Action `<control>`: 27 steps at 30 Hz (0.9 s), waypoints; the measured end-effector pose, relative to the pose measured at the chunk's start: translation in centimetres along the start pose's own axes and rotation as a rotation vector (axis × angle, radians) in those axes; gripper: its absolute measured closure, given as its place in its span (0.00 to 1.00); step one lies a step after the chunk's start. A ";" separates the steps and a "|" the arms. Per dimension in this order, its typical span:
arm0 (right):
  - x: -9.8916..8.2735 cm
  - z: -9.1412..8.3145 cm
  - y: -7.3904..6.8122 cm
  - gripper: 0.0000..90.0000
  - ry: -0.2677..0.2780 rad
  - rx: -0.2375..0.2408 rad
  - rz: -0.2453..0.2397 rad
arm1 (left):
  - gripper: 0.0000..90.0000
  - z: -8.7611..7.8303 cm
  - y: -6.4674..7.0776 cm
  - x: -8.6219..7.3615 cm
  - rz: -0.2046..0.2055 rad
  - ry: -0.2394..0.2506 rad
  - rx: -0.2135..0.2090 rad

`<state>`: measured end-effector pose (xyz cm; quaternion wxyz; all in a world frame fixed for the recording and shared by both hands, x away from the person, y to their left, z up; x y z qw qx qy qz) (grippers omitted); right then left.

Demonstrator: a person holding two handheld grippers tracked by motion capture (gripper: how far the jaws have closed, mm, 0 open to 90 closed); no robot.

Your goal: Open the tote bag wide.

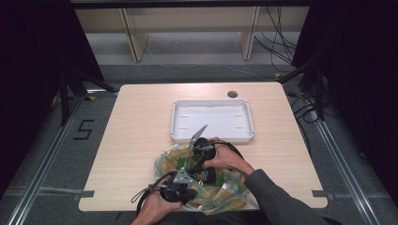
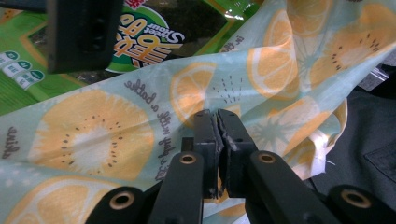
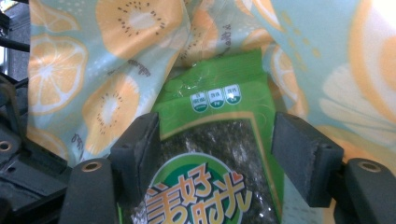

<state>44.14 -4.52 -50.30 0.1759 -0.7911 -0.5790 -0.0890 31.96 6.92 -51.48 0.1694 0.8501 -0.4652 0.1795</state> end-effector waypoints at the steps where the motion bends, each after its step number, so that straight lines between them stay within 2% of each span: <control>1: 0.1 0.0 0.0 0.38 0.002 0.002 0.006 | 0.96 0.1 0.1 0.0 -0.015 0.003 -0.002; 4: 0.0 -0.1 0.4 0.38 0.013 0.024 0.017 | 0.96 0.1 0.0 0.0 -0.016 0.003 -0.003; 10: -0.4 -0.6 1.6 0.36 0.027 0.005 0.065 | 0.97 0.1 0.0 0.0 -0.014 0.005 -0.005; 13: -0.7 -0.5 2.0 0.36 0.017 0.002 0.072 | 0.97 0.0 0.0 0.1 -0.009 0.009 -0.001; 17: -1.2 -0.2 2.3 0.36 -0.017 0.026 0.102 | 0.97 0.0 -0.3 0.1 0.000 -0.002 0.002; 18: -1.3 -0.1 2.2 0.36 -0.023 0.039 0.111 | 0.97 0.1 -0.3 0.2 -0.014 -0.003 0.003; 21: -1.4 0.0 2.1 0.36 -0.024 0.071 0.128 | 0.97 0.4 -0.5 0.4 -0.011 0.004 0.009; 22: -1.4 0.1 2.0 0.36 -0.024 0.080 0.122 | 0.97 0.5 -0.6 0.4 -0.025 -0.002 0.004; 23: -1.4 0.0 1.9 0.36 -0.030 0.087 0.137 | 0.98 0.5 -0.7 0.5 -0.023 -0.001 0.011; 24: -1.4 0.1 1.9 0.36 -0.033 0.095 0.131 | 0.98 0.8 -0.7 0.6 -0.046 0.029 0.007; 25: -1.4 0.1 1.7 0.36 -0.037 0.100 0.144 | 0.98 0.6 -0.9 0.5 -0.029 -0.008 0.009; 26: -1.4 0.2 1.8 0.36 -0.033 0.106 0.133 | 0.99 0.6 -1.0 0.6 -0.025 -0.007 0.011; 27: -1.4 0.1 1.7 0.37 -0.037 0.111 0.148 | 0.99 0.7 -0.9 0.6 -0.034 -0.002 0.012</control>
Point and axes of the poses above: each handheld gripper's, and its own axes: z roughly forward along the jaws, x roughly out of its top, y roughly to its right, the point moved 3 cm from there along z, roughly forward along the jaws, and after that the axes turned 10 degrees about -y, right-handed, at the moved point
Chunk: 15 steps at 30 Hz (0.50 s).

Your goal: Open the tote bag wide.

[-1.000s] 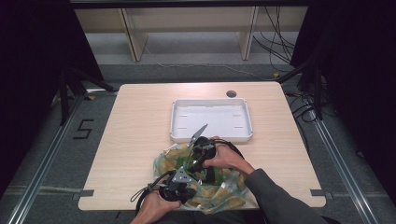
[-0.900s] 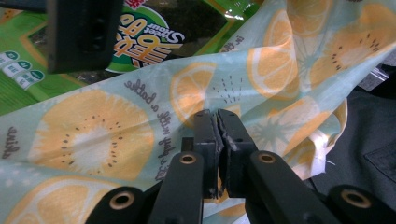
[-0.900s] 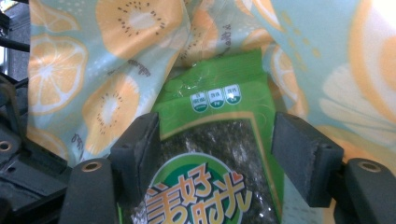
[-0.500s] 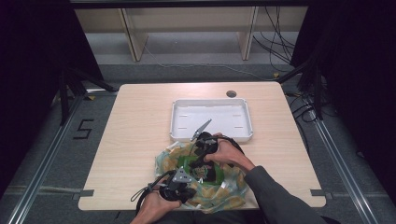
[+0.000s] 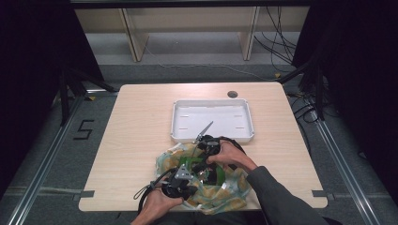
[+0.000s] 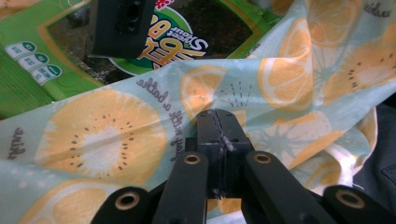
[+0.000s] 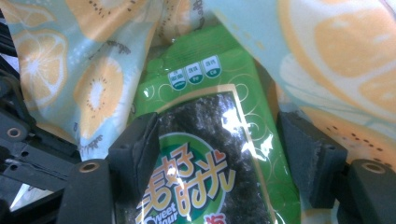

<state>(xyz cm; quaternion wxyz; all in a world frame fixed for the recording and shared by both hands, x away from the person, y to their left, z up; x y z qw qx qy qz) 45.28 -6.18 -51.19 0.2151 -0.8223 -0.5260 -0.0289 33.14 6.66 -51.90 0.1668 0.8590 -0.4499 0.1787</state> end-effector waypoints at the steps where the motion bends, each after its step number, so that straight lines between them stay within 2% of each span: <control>1: -0.1 -0.1 0.0 0.37 -0.013 0.004 0.026 | 0.99 0.0 0.0 0.0 -0.001 0.002 0.000; 2: -0.1 -0.1 0.1 0.38 -0.002 0.007 0.005 | 0.99 0.0 -0.1 0.0 0.016 -0.009 0.003; 3: -0.1 -0.2 0.2 0.39 0.015 0.019 -0.011 | 0.99 0.1 0.0 0.0 0.006 -0.009 0.004; 4: -0.1 -0.4 0.1 0.40 0.007 0.020 0.016 | 0.99 0.2 0.0 -0.1 0.002 -0.011 0.001; 5: -0.2 -0.5 0.0 0.42 0.011 0.030 0.011 | 0.99 0.3 0.1 -0.1 -0.008 -0.004 -0.003; 7: -0.3 -0.8 0.0 0.46 0.011 0.032 0.015 | 0.99 0.3 0.0 -0.1 0.008 -0.008 0.001; 8: -0.2 -0.8 0.0 0.47 0.015 0.031 0.001 | 0.99 0.3 0.0 -0.1 0.006 -0.008 0.000; 9: -0.3 -1.1 -0.2 0.48 0.007 0.036 0.023 | 0.99 0.3 0.1 -0.1 0.006 -0.008 0.000; 11: -0.3 -1.4 -0.2 0.51 0.028 0.038 -0.003 | 0.99 0.3 0.1 -0.1 0.002 -0.009 -0.002; 12: -0.4 -1.6 -0.3 0.53 0.018 0.033 0.012 | 0.99 0.3 0.1 -0.1 0.004 -0.008 -0.002; 14: -0.3 -1.9 -0.2 0.55 0.046 0.043 -0.028 | 0.99 0.3 0.1 -0.1 0.006 -0.015 -0.005; 15: -0.4 -2.0 -0.3 0.56 0.045 0.052 -0.019 | 0.99 0.3 0.1 -0.1 0.008 -0.018 -0.004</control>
Point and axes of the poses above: each handheld gripper's, and its own axes: z roughly forward along the jaws, x roughly out of its top, y roughly to its right, the point moved 3 cm from there along z, roughly forward along the jaws, and after that the axes turned 10 degrees about -y, right-handed, at the moved point
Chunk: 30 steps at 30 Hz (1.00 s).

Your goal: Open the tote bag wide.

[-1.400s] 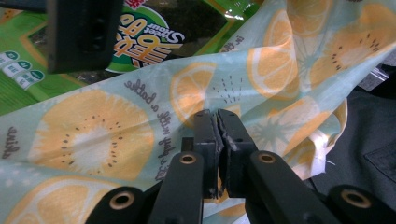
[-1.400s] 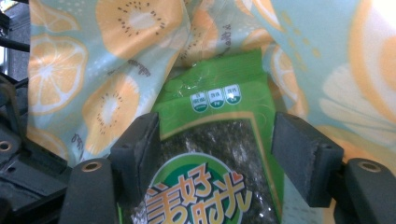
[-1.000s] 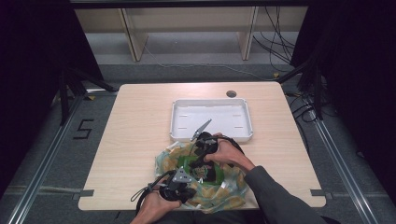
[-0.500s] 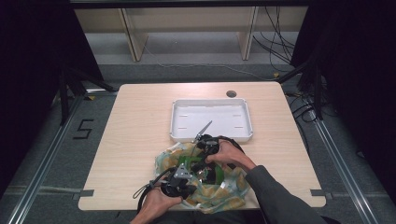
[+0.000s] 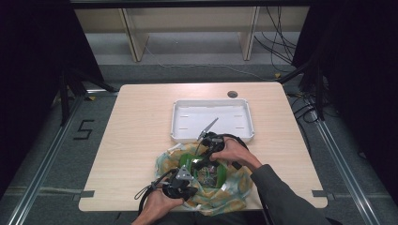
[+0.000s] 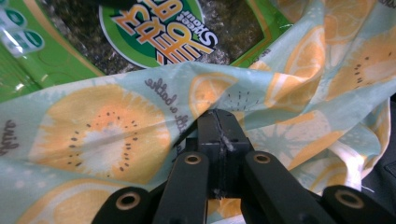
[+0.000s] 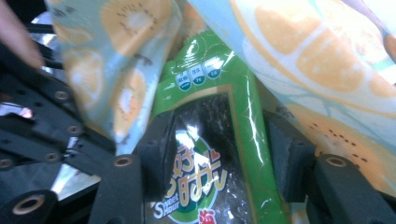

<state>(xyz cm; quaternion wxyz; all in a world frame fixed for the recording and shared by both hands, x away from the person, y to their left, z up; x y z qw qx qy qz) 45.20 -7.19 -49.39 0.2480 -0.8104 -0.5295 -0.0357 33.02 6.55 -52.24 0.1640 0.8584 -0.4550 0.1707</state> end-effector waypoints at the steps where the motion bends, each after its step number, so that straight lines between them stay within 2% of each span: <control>1: -0.1 -0.3 -0.1 0.59 -0.013 -0.011 0.027 | 0.99 0.0 0.0 0.0 -0.002 0.000 -0.001; 2: 0.0 -0.4 -0.1 0.60 -0.003 0.000 0.004 | 0.99 0.1 0.0 0.0 -0.001 0.006 -0.001; 4: -0.1 -0.6 -0.3 0.63 0.007 0.023 0.004 | 0.99 0.1 0.0 -0.1 -0.004 0.002 0.000; 7: -0.2 -1.0 -0.5 0.70 0.004 0.025 0.012 | 0.99 0.1 0.0 -0.1 -0.002 -0.006 0.002; 8: -0.3 -1.2 -0.5 0.71 -0.007 0.007 0.023 | 0.99 0.1 0.0 -0.1 -0.002 -0.007 0.001; 9: -0.4 -1.2 -0.5 0.72 -0.001 0.027 -0.005 | 0.99 0.1 0.0 -0.1 0.000 -0.006 0.003; 11: -0.3 -1.4 -0.9 0.73 0.000 0.036 0.009 | 0.99 0.1 0.0 -0.1 -0.002 -0.008 0.002; 12: -0.3 -1.6 -0.9 0.74 0.004 0.038 -0.013 | 0.99 0.1 0.0 0.0 -0.002 -0.004 0.003; 13: -0.3 -1.9 -1.3 0.74 -0.013 0.032 0.026 | 0.99 0.0 0.0 0.0 -0.010 0.000 0.003; 14: -0.2 -1.9 -1.3 0.75 0.000 0.036 -0.012 | 0.99 0.0 0.0 0.0 -0.013 0.012 0.006; 15: -0.1 -2.1 -1.6 0.76 -0.002 0.041 -0.023 | 0.99 -0.1 0.0 0.0 -0.024 0.011 0.001; 16: 0.0 -2.1 -1.7 0.78 -0.001 0.021 -0.039 | 0.99 -0.2 -0.1 0.0 -0.008 0.013 0.007; 17: 0.1 -2.2 -2.0 0.81 -0.003 0.025 -0.050 | 0.99 -0.3 -0.2 0.1 -0.010 0.019 0.007; 18: 0.2 -2.3 -2.2 0.82 0.001 0.015 -0.060 | 0.99 -0.2 0.0 0.1 -0.041 0.042 0.002; 20: 0.4 -2.5 -2.7 0.83 -0.013 -0.003 -0.064 | 0.99 -0.4 0.1 0.1 -0.034 0.034 -0.006; 21: 0.5 -2.6 -2.9 0.84 -0.012 -0.008 -0.090 | 0.99 -0.6 0.0 0.0 -0.013 0.014 -0.004; 22: 0.5 -2.7 -3.0 0.84 -0.014 -0.008 -0.098 | 0.99 -0.6 0.3 0.0 -0.018 0.033 -0.009; 23: 0.6 -2.7 -3.1 0.84 -0.012 -0.024 -0.098 | 0.98 -0.8 0.5 0.1 -0.024 0.047 -0.013; 24: 0.5 -2.9 -3.1 0.84 -0.015 -0.037 -0.089 | 0.98 -1.2 0.4 0.0 0.006 0.025 -0.003; 25: 0.6 -3.0 -3.1 0.84 -0.004 -0.039 -0.112 | 0.98 -1.2 0.8 0.1 -0.029 0.060 -0.007; 30: 0.4 -4.0 -3.4 0.84 0.007 -0.063 -0.096 | 0.94 -2.5 1.1 -0.2 -0.030 0.092 -0.015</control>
Point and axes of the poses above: each handheld gripper's, and its own axes: z roughly forward along the jaws, x roughly out of its top, y roughly to its right, the point moved 3 cm from there along z, roughly forward along the jaws, and after that the axes turned 10 degrees about -y, right-handed, at the moved point
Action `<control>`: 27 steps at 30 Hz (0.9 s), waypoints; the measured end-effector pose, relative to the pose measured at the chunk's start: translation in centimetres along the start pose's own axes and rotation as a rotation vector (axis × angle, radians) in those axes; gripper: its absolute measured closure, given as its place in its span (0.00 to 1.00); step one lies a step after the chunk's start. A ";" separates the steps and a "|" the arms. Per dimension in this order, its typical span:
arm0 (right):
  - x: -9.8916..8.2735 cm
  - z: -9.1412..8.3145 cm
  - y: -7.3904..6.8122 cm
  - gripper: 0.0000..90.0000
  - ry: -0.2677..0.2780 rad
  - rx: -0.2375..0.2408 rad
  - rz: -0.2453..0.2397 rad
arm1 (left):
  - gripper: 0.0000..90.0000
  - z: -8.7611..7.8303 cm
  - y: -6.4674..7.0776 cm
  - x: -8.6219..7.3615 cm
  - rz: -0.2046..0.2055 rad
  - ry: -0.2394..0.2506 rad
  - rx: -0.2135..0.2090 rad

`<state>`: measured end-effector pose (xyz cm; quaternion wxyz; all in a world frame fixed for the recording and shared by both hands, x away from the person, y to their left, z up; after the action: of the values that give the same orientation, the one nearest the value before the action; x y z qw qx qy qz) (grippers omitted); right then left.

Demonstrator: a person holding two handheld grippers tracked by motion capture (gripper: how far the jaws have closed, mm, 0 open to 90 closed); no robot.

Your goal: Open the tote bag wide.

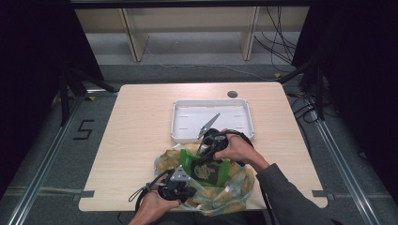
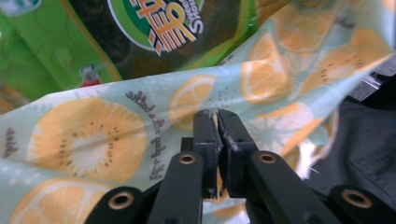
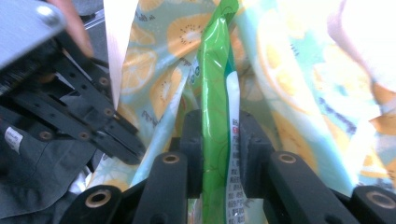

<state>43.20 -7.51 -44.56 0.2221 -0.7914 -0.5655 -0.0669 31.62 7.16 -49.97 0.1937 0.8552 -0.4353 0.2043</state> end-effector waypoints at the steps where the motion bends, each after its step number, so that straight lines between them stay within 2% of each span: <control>1: 0.0 -0.2 0.0 0.84 0.009 -0.002 -0.017 | 0.93 -0.4 0.0 0.0 0.021 0.006 0.018; 2: -0.1 -0.5 -0.1 0.84 0.011 -0.006 -0.005 | 0.90 -0.7 0.0 0.0 0.037 -0.001 0.042; 5: -0.1 -1.1 -0.2 0.84 0.021 -0.025 -0.008 | 0.84 -1.7 0.3 0.1 0.001 0.023 0.009; 6: -0.1 -1.3 -0.2 0.84 0.027 -0.024 -0.011 | 0.82 -2.1 0.2 0.1 0.016 0.025 0.013; 7: -0.1 -1.6 -0.3 0.84 0.033 -0.029 -0.011 | 0.80 -2.4 0.3 0.1 -0.008 0.039 0.008; 8: -0.1 -1.9 -0.3 0.84 0.046 -0.031 -0.032 | 0.79 -2.7 0.2 0.1 0.009 0.041 0.012; 9: -0.1 -2.0 -0.2 0.84 0.055 -0.050 -0.029 | 0.78 -2.9 0.2 0.1 -0.008 0.045 0.012; 10: -0.1 -2.3 -0.3 0.84 0.059 -0.043 -0.036 | 0.76 -3.3 0.1 0.1 0.007 0.049 0.010; 12: -0.2 -2.8 -0.1 0.84 0.062 -0.078 -0.040 | 0.75 -3.7 0.1 0.1 -0.006 0.063 0.013; 14: -0.2 -3.1 -0.2 0.84 0.082 -0.073 -0.039 | 0.73 -4.1 0.1 0.1 -0.019 0.074 0.014; 15: -0.3 -3.4 -0.2 0.84 0.085 -0.082 -0.031 | 0.72 -4.4 -0.1 0.1 -0.003 0.077 0.024; 16: -0.4 -3.7 -0.3 0.84 0.089 -0.077 -0.025 | 0.70 -4.5 -0.1 0.0 -0.008 0.078 0.018; 18: -0.4 -4.2 -0.4 0.84 0.103 -0.082 -0.032 | 0.68 -4.8 -0.1 -0.2 -0.024 0.094 0.022; 20: -0.4 -4.6 -0.4 0.84 0.116 -0.087 -0.038 | 0.67 -5.1 -0.2 -0.4 -0.022 0.087 0.024; 22: -0.6 -5.1 -0.5 0.84 0.129 -0.098 -0.021 | 0.64 -5.3 -0.3 -0.5 -0.046 0.098 0.024; 23: -0.6 -5.4 -0.5 0.84 0.136 -0.102 -0.021 | 0.63 -5.5 -0.3 -0.6 -0.051 0.111 0.021; 24: -0.6 -5.7 -0.6 0.84 0.149 -0.092 -0.029 | 0.62 -5.7 -0.4 -0.7 -0.061 0.104 0.018; 25: -0.7 -6.0 -0.7 0.84 0.150 -0.094 -0.017 | 0.61 -5.8 -0.4 -0.7 -0.071 0.125 0.019; 26: -0.7 -6.2 -0.7 0.84 0.160 -0.096 -0.028 | 0.60 -6.1 -0.5 -0.8 -0.057 0.116 0.022; 27: -0.8 -6.5 -0.7 0.84 0.164 -0.099 -0.019 | 0.60 -6.2 -0.5 -0.9 -0.072 0.126 0.021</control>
<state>43.17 -10.75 -38.84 0.2278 -0.7879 -0.5488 -0.1615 30.48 11.20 -45.24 0.2192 0.8576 -0.3890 0.2552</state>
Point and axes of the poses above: each handheld gripper's, and its own axes: z roughly forward along the jaws, x roughly out of its top, y roughly to its right, the point moved 3 cm from there along z, roughly forward along the jaws, and after that the axes turned 10 degrees about -y, right-handed, at the moved point
